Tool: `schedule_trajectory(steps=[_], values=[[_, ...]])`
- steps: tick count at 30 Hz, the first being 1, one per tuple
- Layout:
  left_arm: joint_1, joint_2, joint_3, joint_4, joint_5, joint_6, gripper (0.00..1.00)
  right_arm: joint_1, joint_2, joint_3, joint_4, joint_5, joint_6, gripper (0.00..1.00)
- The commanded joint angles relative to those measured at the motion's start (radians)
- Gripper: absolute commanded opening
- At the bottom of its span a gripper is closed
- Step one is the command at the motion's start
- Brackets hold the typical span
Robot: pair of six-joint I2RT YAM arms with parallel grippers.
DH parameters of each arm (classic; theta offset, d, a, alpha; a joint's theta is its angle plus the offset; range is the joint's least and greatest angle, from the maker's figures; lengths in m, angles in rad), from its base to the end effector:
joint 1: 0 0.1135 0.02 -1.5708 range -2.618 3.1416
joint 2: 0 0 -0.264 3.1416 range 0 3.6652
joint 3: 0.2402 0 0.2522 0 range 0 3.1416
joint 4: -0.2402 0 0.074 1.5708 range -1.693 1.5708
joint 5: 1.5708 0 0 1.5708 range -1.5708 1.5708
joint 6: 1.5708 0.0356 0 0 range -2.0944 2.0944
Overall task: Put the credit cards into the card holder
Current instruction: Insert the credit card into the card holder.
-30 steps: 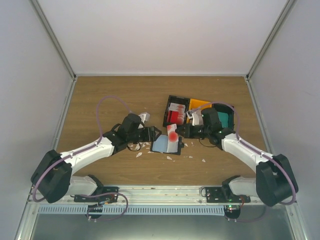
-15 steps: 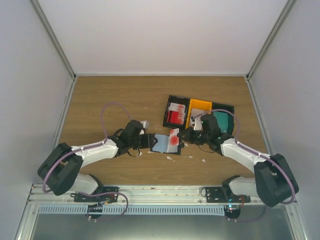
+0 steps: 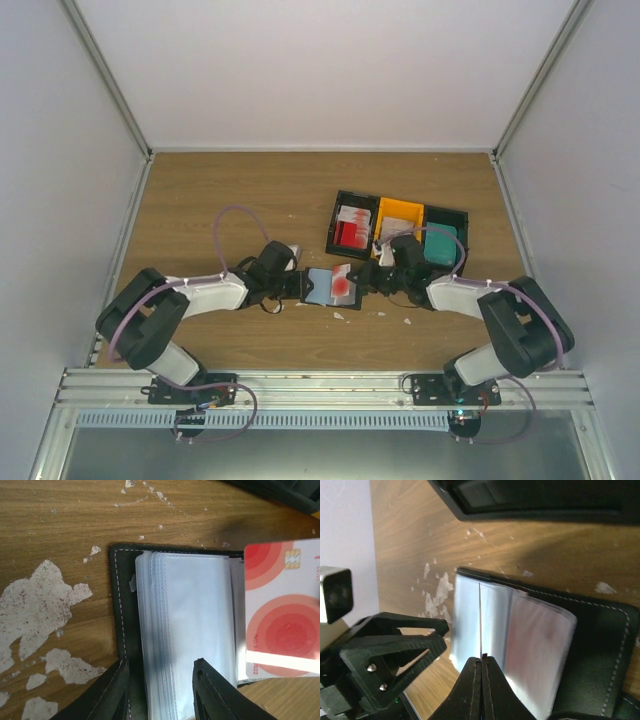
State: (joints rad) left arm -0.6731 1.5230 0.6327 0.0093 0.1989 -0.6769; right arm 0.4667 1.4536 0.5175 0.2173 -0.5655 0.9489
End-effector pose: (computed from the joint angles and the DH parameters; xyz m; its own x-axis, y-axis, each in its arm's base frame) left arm 0.2125 -0.1785 0.1405 -0.9145 -0.0561 -0.4006 0.1752 0.8376 -0.5174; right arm 0.2245 0.1345 0.1455 -0.9441 0.2928 -0.1517 0.0468 0.5744 0.8172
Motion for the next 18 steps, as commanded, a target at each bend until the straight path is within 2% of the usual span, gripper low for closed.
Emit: schedule_trajectory(steps=[1,9,18], values=[[0.003,0.039,0.024,0.029,-0.027,0.037,0.36,0.01,0.052,-0.056,0.142,-0.028,0.049,0.01],[0.004,0.093,0.007,0.032,-0.016,0.024,0.31,0.019,0.105,-0.089,0.212,-0.047,0.07,0.01],[0.004,0.079,-0.026,0.03,-0.013,0.011,0.22,0.027,0.133,-0.083,0.227,-0.031,0.075,0.01]])
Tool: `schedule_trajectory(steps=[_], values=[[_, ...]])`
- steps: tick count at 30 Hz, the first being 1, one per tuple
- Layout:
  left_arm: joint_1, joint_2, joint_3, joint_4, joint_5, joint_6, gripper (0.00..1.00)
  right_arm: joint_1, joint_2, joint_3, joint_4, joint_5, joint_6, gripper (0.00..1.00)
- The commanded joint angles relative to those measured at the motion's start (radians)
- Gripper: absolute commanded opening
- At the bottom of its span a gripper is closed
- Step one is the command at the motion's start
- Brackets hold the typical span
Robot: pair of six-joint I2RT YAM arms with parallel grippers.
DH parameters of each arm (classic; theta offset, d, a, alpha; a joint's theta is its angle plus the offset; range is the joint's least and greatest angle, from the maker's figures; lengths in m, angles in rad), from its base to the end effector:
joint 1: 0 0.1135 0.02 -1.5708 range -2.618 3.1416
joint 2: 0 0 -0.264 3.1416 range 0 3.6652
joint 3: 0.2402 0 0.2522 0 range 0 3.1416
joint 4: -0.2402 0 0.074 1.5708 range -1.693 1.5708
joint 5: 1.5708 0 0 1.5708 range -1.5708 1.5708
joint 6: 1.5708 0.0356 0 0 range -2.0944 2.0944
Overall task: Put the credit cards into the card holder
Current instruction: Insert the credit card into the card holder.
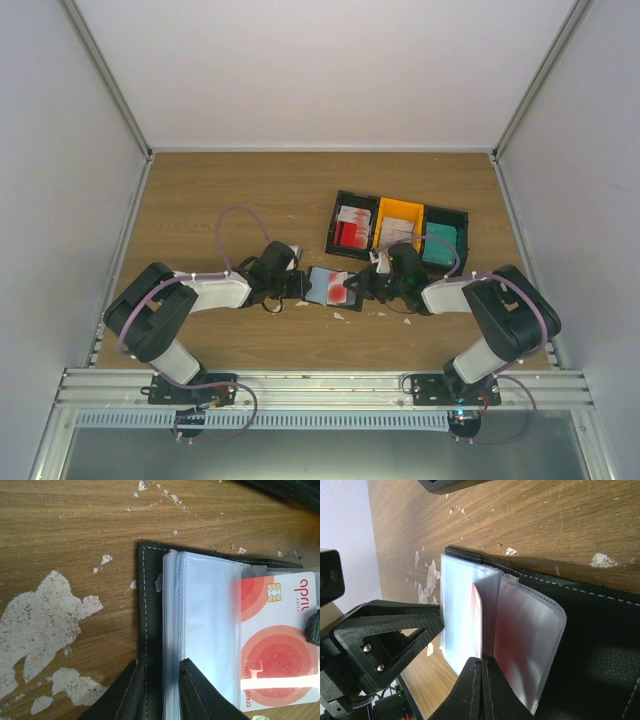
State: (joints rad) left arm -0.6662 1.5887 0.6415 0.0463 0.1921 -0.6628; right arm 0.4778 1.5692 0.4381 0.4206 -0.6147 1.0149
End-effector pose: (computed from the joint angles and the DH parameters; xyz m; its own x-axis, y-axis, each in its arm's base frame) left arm 0.2192 -0.1809 0.1282 -0.9164 -0.0479 -0.3974 0.1725 0.8487 -0.5000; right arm 0.2181 0.1361 0.1141 -0.9545 0.2872 -0.0805 0.0889 0.5315 0.8424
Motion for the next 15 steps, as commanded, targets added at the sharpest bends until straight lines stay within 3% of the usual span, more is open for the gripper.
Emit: schedule_trajectory(steps=[1,15], values=[[-0.003,0.01,-0.036,-0.009,-0.007,-0.004,0.22,0.017,0.018,-0.005,0.025,0.021,0.012,0.01],[-0.006,-0.013,-0.061,0.001,0.04,-0.019,0.19,0.05,0.074,0.051,0.026,0.032,0.044,0.01]])
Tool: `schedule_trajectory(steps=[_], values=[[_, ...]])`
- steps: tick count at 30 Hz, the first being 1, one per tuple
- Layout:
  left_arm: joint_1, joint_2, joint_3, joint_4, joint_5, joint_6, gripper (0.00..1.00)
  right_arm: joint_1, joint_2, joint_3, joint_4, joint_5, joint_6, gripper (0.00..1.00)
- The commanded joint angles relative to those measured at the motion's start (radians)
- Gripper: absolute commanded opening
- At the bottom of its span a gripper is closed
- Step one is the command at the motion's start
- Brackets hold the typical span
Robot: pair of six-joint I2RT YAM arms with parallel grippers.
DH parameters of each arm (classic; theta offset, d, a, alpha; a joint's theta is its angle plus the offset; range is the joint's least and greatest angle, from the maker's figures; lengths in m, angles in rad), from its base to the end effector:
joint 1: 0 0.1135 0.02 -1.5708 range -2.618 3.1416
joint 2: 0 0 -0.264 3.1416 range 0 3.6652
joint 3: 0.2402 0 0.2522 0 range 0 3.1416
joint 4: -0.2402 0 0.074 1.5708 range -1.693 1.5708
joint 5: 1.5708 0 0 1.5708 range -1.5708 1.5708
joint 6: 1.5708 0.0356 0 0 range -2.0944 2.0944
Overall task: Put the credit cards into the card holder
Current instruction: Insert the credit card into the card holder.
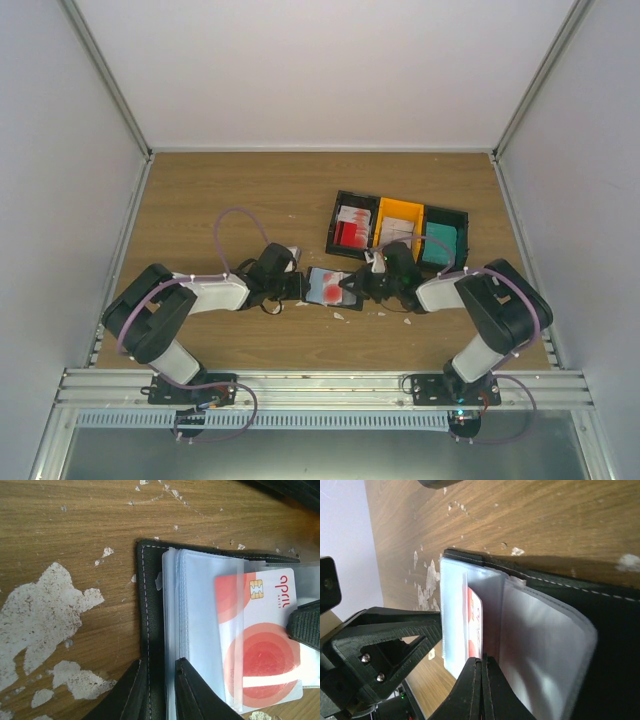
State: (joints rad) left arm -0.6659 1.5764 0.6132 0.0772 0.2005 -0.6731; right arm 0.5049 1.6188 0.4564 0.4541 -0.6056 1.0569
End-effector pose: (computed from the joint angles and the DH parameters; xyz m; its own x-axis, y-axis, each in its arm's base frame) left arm 0.2154 -0.1782 0.1263 -0.9154 -0.0578 -0.3984 0.1711 0.8400 -0.5149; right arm 0.2208 0.1452 0.1090 -0.9557 0.2898 -0.0508 0.1143 0.5250 0.8434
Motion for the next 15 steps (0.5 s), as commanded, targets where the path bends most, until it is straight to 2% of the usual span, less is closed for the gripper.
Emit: schedule_trajectory(steps=[1,15], values=[[-0.007,0.001,-0.033,-0.03,0.035,-0.006,0.18,0.024,0.024,0.035,-0.012,0.027,0.002,0.02],[-0.007,-0.004,-0.056,0.014,0.136,-0.015,0.15,0.064,0.054,0.09,-0.039,0.042,0.015,0.04]])
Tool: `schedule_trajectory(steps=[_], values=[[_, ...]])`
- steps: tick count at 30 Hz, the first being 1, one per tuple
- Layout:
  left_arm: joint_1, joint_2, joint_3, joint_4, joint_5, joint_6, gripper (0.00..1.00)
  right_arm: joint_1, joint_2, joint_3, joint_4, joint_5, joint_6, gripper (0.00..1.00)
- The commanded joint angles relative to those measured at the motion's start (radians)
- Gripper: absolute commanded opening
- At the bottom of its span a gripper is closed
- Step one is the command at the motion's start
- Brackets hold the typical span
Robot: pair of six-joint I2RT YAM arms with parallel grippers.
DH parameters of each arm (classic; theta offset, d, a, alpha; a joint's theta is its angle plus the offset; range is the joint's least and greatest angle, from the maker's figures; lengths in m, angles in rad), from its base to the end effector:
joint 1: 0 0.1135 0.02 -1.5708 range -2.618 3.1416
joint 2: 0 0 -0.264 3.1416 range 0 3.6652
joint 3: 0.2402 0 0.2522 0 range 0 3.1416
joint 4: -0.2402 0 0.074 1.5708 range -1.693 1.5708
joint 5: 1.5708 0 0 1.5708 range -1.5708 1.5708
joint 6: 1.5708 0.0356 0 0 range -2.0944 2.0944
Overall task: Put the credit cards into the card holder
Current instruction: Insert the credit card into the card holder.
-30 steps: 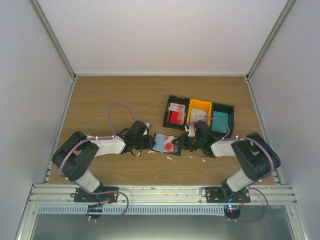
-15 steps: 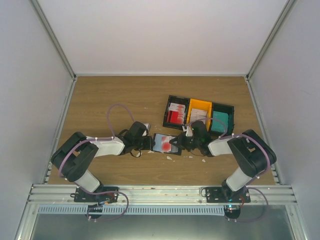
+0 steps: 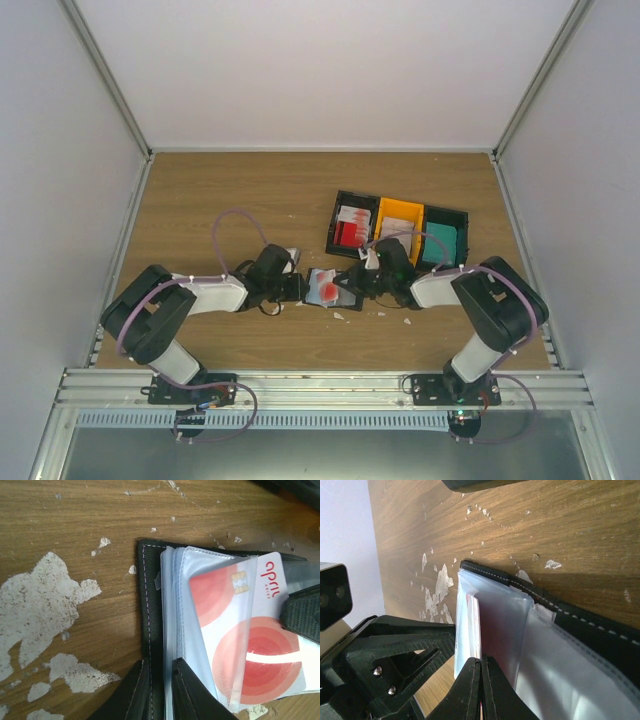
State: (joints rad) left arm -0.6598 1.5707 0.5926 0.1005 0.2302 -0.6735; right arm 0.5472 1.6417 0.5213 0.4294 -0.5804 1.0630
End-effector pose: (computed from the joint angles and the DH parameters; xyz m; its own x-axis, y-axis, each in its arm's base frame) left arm 0.2131 -0.1756 0.1243 -0.9191 -0.0555 -0.3900 0.1775 0.8255 -0.5358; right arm 0.2284 0.1620 0.1163 -0.9602 0.2707 -0.0693 0.0885 0.5301 0.8433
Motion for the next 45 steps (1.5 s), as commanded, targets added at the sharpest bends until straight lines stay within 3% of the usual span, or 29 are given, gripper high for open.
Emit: schedule_trajectory(steps=[1,6,13,25,32,36,45], values=[[-0.012,0.003,-0.036,-0.008,0.114,-0.015,0.15,0.022,0.03,0.025,-0.017,0.017,0.008,0.04],[-0.013,-0.011,-0.04,-0.017,0.111,-0.023,0.14,0.022,-0.019,0.017,-0.067,0.05,-0.015,0.09],[-0.013,-0.026,-0.049,-0.025,0.105,-0.028,0.14,0.024,-0.09,0.004,-0.153,0.069,-0.063,0.26],[-0.014,-0.05,-0.054,-0.027,0.14,-0.017,0.16,0.022,-0.098,0.003,-0.282,0.048,-0.205,0.26],[-0.014,-0.05,-0.061,-0.018,0.158,-0.018,0.16,0.023,-0.064,0.014,-0.314,-0.032,-0.299,0.1],[-0.014,-0.043,-0.071,-0.012,0.162,-0.02,0.16,0.022,-0.051,0.016,-0.298,-0.065,-0.312,0.08],[-0.017,-0.033,-0.08,-0.004,0.166,-0.024,0.16,0.022,-0.006,0.039,-0.317,-0.093,-0.373,0.24]])
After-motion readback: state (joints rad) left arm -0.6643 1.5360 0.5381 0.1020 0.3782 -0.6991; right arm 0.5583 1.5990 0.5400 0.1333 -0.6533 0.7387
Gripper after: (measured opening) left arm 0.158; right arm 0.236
